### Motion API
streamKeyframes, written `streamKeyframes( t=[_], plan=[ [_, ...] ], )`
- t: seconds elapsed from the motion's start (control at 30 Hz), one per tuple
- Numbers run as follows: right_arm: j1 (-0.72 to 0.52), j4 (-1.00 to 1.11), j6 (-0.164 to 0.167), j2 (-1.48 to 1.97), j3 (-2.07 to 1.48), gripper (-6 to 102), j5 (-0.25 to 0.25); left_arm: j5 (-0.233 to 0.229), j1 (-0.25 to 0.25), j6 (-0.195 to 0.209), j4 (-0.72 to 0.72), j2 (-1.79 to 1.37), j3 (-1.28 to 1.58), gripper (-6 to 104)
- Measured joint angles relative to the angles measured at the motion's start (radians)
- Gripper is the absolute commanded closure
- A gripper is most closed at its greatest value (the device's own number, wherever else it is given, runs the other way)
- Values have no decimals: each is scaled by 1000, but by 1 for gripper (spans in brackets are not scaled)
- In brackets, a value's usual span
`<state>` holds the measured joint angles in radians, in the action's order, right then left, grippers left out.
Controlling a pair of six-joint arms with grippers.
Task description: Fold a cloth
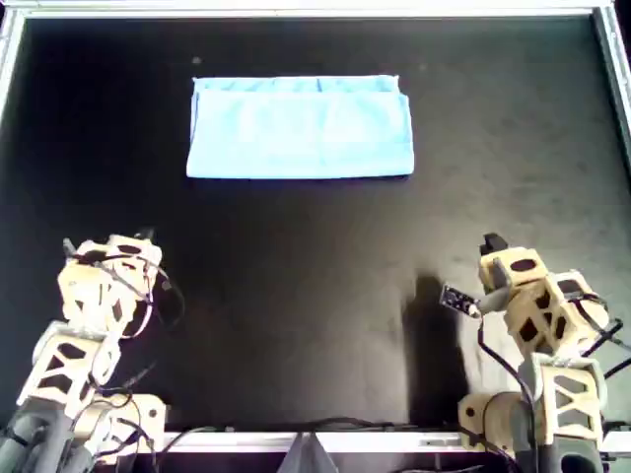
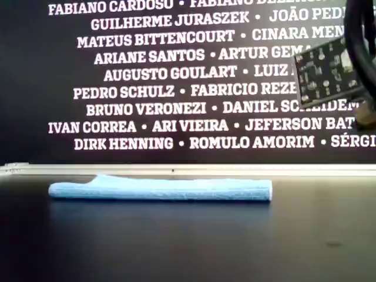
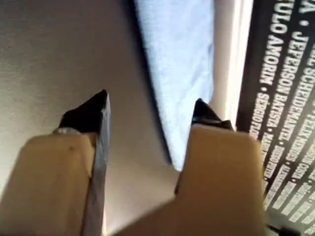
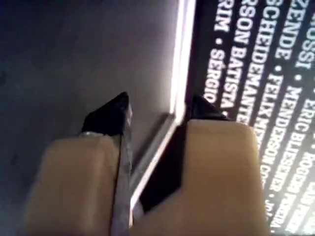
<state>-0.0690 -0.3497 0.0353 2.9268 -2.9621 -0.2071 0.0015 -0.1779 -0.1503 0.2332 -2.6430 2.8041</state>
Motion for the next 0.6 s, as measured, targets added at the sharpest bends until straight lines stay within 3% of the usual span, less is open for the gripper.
streamKeyframes(
  t=[0.17,0.37,0.47,0.6],
  plan=[
    [8,141,0,-40,0,46,0,2,0,0,-38,60,-3,38],
    [152,414,-3,-287,2,42,0,2,0,5,-198,436,-176,36],
    [232,497,-3,-508,38,32,0,2,0,15,-256,710,-331,27],
    [236,545,-3,-856,222,23,-2,3,0,29,-276,986,-509,13]
  ],
)
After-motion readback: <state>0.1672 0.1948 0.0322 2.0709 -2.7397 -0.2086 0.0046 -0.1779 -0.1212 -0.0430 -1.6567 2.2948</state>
